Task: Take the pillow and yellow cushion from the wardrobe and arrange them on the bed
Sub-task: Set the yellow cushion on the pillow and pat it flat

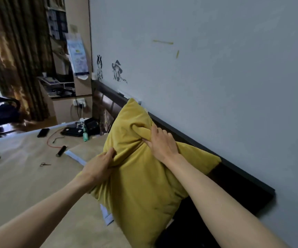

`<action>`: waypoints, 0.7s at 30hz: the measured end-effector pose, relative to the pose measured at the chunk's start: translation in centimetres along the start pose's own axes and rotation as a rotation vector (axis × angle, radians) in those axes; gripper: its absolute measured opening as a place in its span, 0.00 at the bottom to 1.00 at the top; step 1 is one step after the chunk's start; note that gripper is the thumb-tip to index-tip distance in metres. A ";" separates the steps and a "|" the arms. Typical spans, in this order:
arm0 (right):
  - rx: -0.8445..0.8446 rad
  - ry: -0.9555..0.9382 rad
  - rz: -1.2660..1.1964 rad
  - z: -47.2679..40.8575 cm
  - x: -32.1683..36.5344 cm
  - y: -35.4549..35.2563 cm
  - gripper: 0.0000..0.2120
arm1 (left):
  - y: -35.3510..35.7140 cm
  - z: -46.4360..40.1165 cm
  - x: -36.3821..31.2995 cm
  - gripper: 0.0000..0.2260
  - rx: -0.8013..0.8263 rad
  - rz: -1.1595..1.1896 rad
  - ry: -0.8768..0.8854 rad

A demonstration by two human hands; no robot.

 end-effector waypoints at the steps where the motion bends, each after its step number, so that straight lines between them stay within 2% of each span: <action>1: -0.009 0.024 0.020 -1.2 -0.8 -0.1 0.29 | 0.1 -1.9 0.2 0.14 -0.005 -0.003 0.019; 6: -0.048 0.104 0.111 -8.7 -3.1 2.5 0.28 | 2.1 -12.1 4.0 0.15 -0.014 -0.002 0.091; 11: -0.020 0.153 0.133 -17.8 -3.7 9.7 0.29 | 6.2 -22.2 11.5 0.15 0.000 0.064 0.128; 15: 0.032 0.171 0.138 -24.9 -3.4 16.8 0.26 | 10.2 -29.7 18.5 0.16 0.065 0.089 0.067; 21: 0.049 0.153 0.169 -33.8 -1.7 25.8 0.26 | 14.9 -37.3 27.6 0.14 0.104 0.127 -0.045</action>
Point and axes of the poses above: each hand's wrist, its own z-axis away from the middle knuckle, its own y-axis out of the palm, x = y × z, the point moved 9 cm from there along -z, towards the middle knuckle, and after that the axes turned 6 degrees about y, right-handed, at the moved point
